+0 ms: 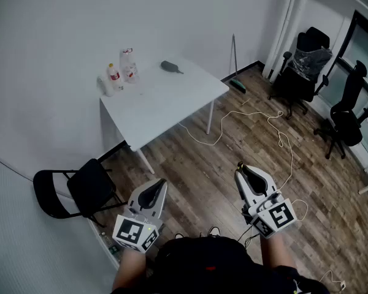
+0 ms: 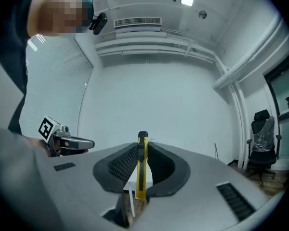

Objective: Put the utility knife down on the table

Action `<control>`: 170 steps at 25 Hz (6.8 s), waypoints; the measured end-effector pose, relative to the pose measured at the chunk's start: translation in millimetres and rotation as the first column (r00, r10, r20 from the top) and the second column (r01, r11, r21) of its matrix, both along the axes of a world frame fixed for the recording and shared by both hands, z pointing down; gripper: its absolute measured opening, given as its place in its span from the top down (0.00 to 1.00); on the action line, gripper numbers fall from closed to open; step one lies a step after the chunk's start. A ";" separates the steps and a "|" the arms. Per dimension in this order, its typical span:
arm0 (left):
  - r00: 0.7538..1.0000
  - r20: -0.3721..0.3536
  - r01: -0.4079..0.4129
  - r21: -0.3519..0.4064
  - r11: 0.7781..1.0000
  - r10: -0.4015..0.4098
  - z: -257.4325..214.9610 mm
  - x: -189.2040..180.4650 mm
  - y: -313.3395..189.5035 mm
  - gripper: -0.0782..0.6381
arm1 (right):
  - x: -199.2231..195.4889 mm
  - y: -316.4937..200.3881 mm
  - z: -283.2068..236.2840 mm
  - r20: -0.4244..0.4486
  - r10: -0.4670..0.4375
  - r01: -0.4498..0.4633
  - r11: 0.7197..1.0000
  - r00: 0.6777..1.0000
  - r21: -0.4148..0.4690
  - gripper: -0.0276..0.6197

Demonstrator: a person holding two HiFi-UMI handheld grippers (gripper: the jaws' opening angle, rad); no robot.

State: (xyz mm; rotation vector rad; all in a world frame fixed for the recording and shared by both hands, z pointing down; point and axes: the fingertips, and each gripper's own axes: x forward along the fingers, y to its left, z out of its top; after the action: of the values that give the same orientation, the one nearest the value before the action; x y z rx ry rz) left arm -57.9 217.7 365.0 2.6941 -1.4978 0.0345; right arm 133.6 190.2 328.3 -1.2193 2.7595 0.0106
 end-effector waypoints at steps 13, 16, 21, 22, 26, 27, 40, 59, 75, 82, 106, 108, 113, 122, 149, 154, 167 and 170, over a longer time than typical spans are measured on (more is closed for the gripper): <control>1.000 0.007 -0.012 -0.015 1.000 0.012 2.8 9.6 1.1 0.85 | 7.3 2.6 4.5 0.015 0.004 -0.004 1.000 1.000 -0.015 0.84; 1.000 0.011 -0.005 -0.019 1.000 0.006 4.3 9.3 3.3 0.85 | 7.4 2.9 7.7 0.026 -0.002 0.003 1.000 1.000 -0.021 0.84; 1.000 0.016 0.017 -0.034 0.999 -0.016 8.0 4.4 5.5 0.85 | 2.7 -3.1 8.7 0.068 -0.026 0.029 0.999 0.997 -0.041 0.84; 1.000 0.017 0.025 -0.038 0.999 -0.024 8.7 3.6 5.6 0.85 | 2.2 -4.5 8.7 0.081 -0.033 0.037 0.998 0.996 -0.047 0.84; 0.999 0.016 0.047 -0.039 0.998 -0.046 8.6 6.5 4.9 0.85 | 4.5 -9.5 8.5 0.083 -0.056 0.060 0.997 0.995 -0.045 0.84; 0.998 0.017 0.053 -0.040 0.998 -0.052 8.1 8.7 4.0 0.85 | 6.7 -11.7 8.1 0.084 -0.062 0.065 0.997 0.995 -0.043 0.84; 0.995 0.065 0.084 -0.052 0.995 -0.081 19.5 84.5 -14.7 0.85 | 82.1 -37.9 31.4 0.083 -0.121 0.126 0.990 0.989 -0.061 0.84; 0.996 0.058 0.079 -0.081 0.994 -0.075 35.2 104.7 -106.7 0.85 | 117.2 -110.0 66.6 -0.024 -0.074 0.072 0.992 0.997 -0.100 0.84; 0.997 0.013 0.078 -0.107 0.991 -0.077 41.4 8.7 -245.4 0.85 | 9.6 -256.7 62.9 -0.036 -0.101 0.095 0.985 0.994 -0.142 0.84; 0.997 -0.012 0.075 -0.122 0.990 -0.077 52.0 -51.3 -284.2 0.85 | -56.1 -298.1 49.7 -0.041 -0.124 0.119 0.986 0.991 -0.115 0.84; 0.945 -0.030 0.325 -0.040 0.945 -0.326 22.2 -55.7 -417.3 0.85 | -78.6 -488.7 54.1 -0.060 -0.348 0.340 0.933 0.935 -0.123 0.84; 0.935 -0.011 0.352 -0.070 0.933 -0.354 27.7 -47.3 -432.3 0.85 | -70.9 -511.7 63.0 -0.059 -0.364 0.353 0.924 0.929 -0.143 0.84; 0.921 0.036 0.388 -0.170 0.906 -0.388 49.5 -42.2 -451.7 0.85 | -73.4 -547.8 84.2 -0.038 -0.397 0.383 0.903 0.917 -0.194 0.84; 0.905 0.009 0.419 -0.199 0.886 -0.426 69.2 -75.5 -463.0 0.85 | -134.2 -567.5 123.3 -0.115 -0.462 0.417 0.864 0.879 -0.284 0.84; 0.845 -0.038 0.484 -0.369 0.793 -0.533 140.9 -153.7 -426.9 0.85 | -266.5 -575.0 404.5 -0.549 -0.687 0.256 0.706 0.477 -0.660 0.84; 0.846 -0.047 0.473 -0.391 0.789 -0.531 145.0 -152.0 -425.4 0.85 | -267.4 -568.3 422.4 -0.588 -0.701 0.225 0.699 0.404 -0.679 0.84; 0.846 -0.040 0.474 -0.396 0.786 -0.531 149.3 -158.3 -422.3 0.85 | -264.9 -558.0 438.3 -0.630 -0.712 0.215 0.698 0.310 -0.683 0.84; 0.845 -0.031 0.485 -0.378 0.789 -0.534 145.7 -161.9 -422.3 0.85 | -268.2 -559.8 432.8 -0.625 -0.706 0.225 0.703 0.334 -0.675 0.80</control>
State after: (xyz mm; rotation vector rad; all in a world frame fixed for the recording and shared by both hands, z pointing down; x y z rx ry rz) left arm -219.8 -204.6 510.7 1.9016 -1.9068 0.0847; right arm -134.6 -369.6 761.1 -0.2677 4.1753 -0.1878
